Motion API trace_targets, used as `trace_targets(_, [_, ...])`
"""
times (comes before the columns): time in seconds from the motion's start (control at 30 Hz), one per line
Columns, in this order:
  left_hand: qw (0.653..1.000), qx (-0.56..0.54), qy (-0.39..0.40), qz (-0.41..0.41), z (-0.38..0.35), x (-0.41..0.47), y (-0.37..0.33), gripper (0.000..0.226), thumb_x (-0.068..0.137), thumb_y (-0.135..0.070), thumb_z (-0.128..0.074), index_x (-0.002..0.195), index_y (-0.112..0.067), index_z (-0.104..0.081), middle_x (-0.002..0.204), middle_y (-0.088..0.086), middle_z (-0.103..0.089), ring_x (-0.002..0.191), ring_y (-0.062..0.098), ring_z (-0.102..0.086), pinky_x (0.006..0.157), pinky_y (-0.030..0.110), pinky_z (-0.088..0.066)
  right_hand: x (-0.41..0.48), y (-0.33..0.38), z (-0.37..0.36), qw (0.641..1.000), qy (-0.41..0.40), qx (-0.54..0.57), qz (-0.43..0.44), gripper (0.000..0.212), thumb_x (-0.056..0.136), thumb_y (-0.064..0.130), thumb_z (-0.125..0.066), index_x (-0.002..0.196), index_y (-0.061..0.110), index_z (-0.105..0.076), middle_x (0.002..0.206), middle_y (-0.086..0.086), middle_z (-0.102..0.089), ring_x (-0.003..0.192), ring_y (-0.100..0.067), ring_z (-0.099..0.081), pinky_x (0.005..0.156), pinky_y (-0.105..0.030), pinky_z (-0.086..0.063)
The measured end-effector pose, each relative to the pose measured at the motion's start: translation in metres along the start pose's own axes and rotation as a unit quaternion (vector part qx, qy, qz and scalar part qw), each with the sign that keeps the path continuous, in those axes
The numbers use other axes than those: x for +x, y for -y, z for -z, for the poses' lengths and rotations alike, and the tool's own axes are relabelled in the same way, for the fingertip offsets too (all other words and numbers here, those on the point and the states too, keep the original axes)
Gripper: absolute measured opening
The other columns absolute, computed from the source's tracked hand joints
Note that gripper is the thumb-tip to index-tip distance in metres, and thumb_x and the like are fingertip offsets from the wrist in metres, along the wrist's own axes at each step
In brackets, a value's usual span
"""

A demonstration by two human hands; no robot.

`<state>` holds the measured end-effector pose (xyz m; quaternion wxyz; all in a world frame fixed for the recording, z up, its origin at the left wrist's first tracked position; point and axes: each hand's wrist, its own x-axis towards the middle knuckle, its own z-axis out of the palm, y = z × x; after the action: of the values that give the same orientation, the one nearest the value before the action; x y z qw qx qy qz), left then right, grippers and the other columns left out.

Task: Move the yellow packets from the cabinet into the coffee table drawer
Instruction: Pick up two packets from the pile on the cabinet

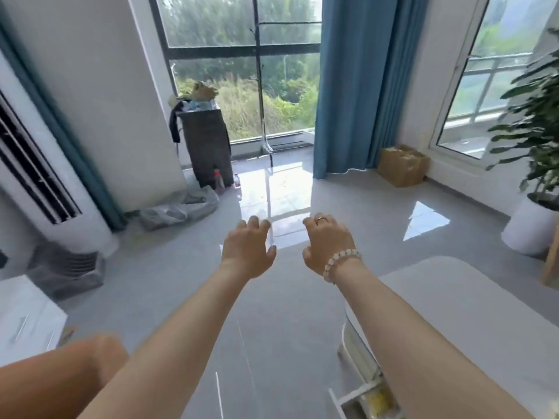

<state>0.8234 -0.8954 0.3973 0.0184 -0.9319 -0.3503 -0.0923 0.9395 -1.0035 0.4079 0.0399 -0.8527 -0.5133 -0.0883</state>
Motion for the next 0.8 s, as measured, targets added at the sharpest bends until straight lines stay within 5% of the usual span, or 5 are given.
trace_targets(0.33, [0.979, 0.081, 0.032, 0.182, -0.024, 0.048, 0.191, 0.050, 0.093, -0.046, -0.042, 0.134, -0.018, -0.042, 0.132, 0.004, -0.044, 0.118, 0.024, -0.043, 0.090, 0.034, -0.038, 0.156, 0.151, -0.050, 0.987, 0.009, 0.056, 0.151, 0.046, 0.090, 0.026, -0.049, 0.133, 0.012, -0.041, 0.138, -0.006, -0.043, 0.128, -0.022, -0.039, 0.099, -0.033, -0.037])
trace_targets(0.8, [0.938, 0.121, 0.066, 0.319, -0.046, 0.144, 0.326, 0.050, 0.096, -0.045, -0.037, 0.135, -0.014, -0.039, 0.134, 0.007, -0.041, 0.122, 0.026, -0.040, 0.094, 0.036, -0.038, 0.336, 0.244, -0.091, 0.954, 0.020, 0.086, 0.286, 0.035, 0.089, 0.022, -0.051, 0.122, 0.011, -0.047, 0.129, -0.007, -0.046, 0.119, -0.023, -0.044, 0.092, -0.032, -0.040])
